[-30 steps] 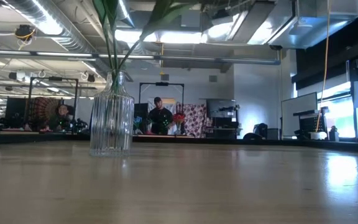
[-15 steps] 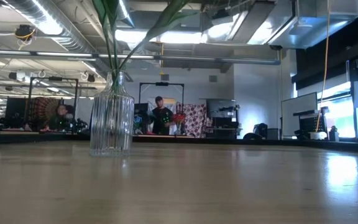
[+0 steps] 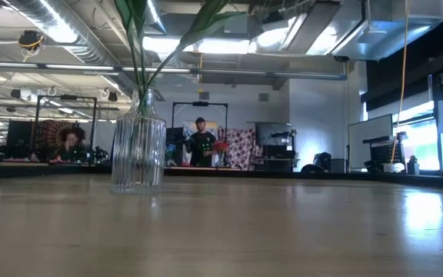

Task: Sort flowers into vase by color
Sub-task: Put the pink flower into the red transparent vase, then return to home position

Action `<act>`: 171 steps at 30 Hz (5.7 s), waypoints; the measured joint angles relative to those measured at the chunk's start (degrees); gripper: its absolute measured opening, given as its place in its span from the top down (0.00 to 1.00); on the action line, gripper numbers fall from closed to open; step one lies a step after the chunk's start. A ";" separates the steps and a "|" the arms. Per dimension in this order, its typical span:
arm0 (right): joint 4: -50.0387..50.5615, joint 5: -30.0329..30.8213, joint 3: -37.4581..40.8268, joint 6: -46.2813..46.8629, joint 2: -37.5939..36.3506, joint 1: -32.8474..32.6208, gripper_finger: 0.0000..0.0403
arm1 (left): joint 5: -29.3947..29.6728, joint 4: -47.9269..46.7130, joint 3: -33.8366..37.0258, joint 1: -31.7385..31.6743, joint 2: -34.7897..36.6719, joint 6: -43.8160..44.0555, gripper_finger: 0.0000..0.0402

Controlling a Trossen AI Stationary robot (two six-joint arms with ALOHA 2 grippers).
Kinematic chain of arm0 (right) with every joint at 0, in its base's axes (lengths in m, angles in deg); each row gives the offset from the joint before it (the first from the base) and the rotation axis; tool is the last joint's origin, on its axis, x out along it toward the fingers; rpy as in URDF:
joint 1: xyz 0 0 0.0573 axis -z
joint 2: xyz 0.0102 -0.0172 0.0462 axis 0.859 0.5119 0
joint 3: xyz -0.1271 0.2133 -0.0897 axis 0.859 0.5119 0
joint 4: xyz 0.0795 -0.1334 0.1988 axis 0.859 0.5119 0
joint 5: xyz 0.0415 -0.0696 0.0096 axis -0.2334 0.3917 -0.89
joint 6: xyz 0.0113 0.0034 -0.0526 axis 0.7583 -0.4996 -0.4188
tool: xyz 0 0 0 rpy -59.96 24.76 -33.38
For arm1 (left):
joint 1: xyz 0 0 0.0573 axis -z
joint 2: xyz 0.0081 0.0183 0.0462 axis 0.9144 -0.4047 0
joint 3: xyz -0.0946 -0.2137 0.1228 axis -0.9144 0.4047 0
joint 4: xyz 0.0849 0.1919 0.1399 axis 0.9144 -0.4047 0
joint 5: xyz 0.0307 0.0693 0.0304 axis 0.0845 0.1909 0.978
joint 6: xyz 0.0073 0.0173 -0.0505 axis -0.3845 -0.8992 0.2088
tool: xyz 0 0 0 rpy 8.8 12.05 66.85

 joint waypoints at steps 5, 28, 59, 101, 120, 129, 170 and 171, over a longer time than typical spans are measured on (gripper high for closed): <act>-0.89 -0.24 0.04 1.26 -2.19 -0.11 0.49 | 0.11 -2.15 0.00 0.55 3.59 -0.78 0.98; 12.51 3.33 -0.02 9.15 -5.46 -1.64 0.29 | -25.47 -28.75 6.04 5.41 34.46 11.48 1.00; 23.83 4.32 0.04 28.50 -3.56 -1.60 0.29 | 8.11 -19.75 20.98 62.18 28.54 11.49 1.00; 23.64 0.66 0.02 34.68 -0.78 -1.62 0.29 | 23.60 -4.95 36.10 80.13 37.15 7.33 1.00; 23.66 1.77 0.02 34.48 -0.81 -1.55 0.28 | 14.94 8.14 41.66 79.10 40.15 10.00 0.80; 23.64 1.75 0.02 34.46 -0.81 -1.55 0.28 | 14.99 4.86 41.66 79.11 39.52 18.87 0.67; 16.47 9.25 0.01 16.61 1.53 -2.32 0.60 | 17.29 -3.98 29.33 48.60 38.12 -2.23 0.77; 16.71 9.04 0.21 15.42 1.19 -2.34 0.64 | 16.25 -3.94 29.59 46.86 38.18 -1.97 0.79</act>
